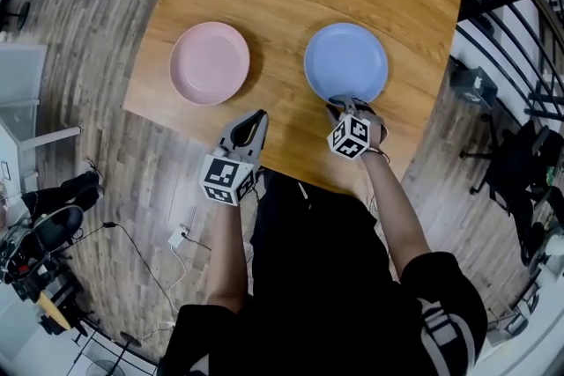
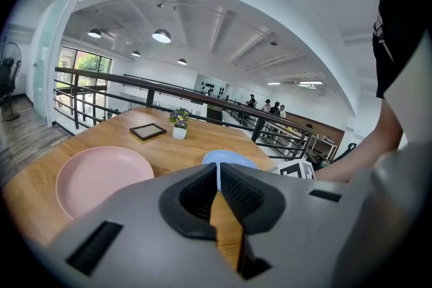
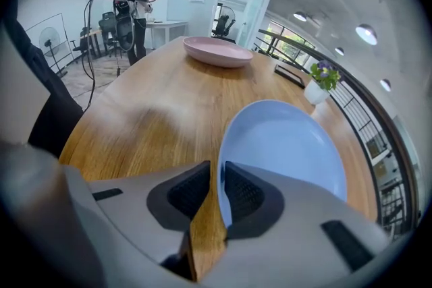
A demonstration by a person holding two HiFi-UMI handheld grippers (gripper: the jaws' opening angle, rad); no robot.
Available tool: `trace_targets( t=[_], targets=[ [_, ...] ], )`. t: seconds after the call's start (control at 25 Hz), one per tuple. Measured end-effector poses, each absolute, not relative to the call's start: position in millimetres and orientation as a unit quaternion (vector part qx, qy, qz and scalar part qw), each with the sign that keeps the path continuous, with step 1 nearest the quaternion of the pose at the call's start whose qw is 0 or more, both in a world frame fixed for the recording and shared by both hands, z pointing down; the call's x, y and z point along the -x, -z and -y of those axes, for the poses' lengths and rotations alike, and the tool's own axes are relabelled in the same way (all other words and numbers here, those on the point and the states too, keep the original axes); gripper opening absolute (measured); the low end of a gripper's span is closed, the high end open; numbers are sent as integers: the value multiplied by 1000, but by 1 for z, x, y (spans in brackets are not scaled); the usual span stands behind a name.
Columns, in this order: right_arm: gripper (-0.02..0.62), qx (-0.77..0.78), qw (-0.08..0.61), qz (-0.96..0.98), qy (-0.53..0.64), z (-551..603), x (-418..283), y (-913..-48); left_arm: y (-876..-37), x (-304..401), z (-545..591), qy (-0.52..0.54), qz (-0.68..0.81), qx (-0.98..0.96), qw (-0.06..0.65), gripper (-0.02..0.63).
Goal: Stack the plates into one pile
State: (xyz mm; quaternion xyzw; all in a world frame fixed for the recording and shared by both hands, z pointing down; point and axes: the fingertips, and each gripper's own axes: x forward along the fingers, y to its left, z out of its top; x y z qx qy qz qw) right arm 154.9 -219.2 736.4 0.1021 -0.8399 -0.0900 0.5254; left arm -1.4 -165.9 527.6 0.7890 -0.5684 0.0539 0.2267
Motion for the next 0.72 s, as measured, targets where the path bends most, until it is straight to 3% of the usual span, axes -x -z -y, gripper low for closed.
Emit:
trace_targets(
  t=[0.16, 0.72],
  targets=[
    [37, -123, 524, 837, 96, 225, -155, -738, -534, 5, 167, -49, 570, -787, 231, 34],
    [20, -136, 531, 824, 142, 225, -159, -724, -522, 12, 166, -46, 569, -792, 217, 34]
  ],
)
